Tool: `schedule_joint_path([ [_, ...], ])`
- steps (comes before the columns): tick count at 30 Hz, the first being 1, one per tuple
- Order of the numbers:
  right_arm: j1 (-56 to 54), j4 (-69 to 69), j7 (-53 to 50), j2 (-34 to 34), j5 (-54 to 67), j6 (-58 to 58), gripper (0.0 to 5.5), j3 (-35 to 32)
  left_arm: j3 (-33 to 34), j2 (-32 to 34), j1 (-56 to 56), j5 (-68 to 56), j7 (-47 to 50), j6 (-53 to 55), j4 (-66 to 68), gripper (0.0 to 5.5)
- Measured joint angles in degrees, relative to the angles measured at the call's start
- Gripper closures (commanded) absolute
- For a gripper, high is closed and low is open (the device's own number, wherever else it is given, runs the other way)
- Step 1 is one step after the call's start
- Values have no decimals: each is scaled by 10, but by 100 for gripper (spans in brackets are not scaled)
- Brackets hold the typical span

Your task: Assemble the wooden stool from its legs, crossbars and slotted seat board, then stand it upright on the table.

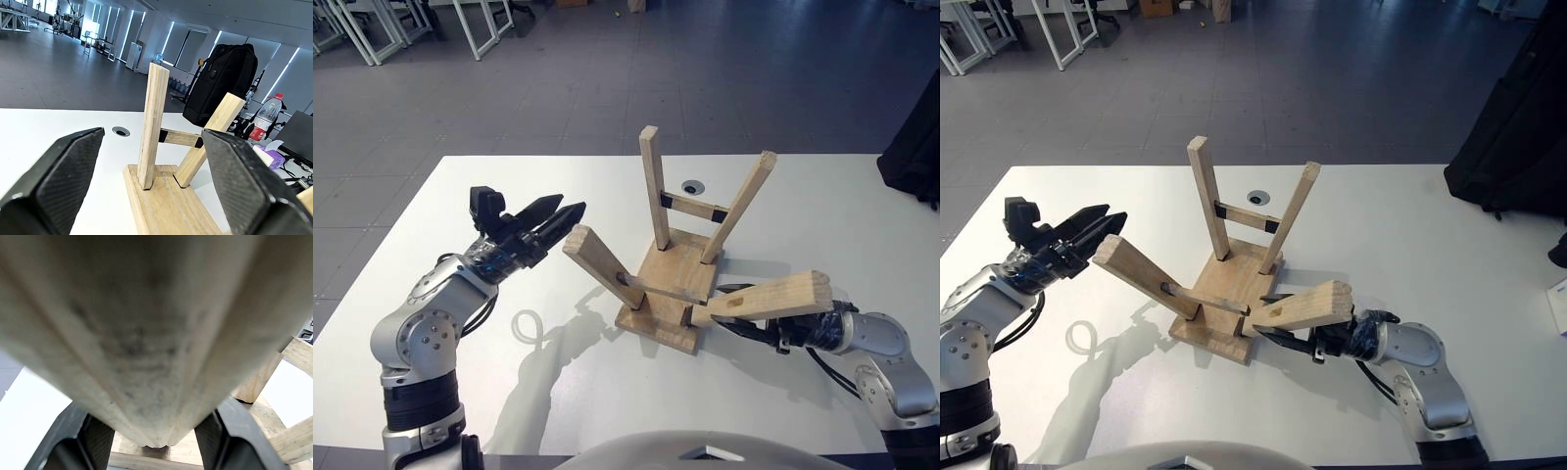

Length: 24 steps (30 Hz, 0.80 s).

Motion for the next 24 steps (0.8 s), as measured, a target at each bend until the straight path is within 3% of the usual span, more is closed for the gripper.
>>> schedule_joint_path([
  [11, 47, -43, -76, -9, -2, 18, 348, 19, 0, 0, 7, 0, 11, 0, -2, 182],
  [17, 9, -55, -108, -48, -84, 18, 348, 35, 1, 0, 17, -3, 19, 1, -15, 182],
  [24, -32, -88, -175, -47, -68, 164, 348, 34, 0, 0, 24, -5, 24, 1, -21, 182],
])
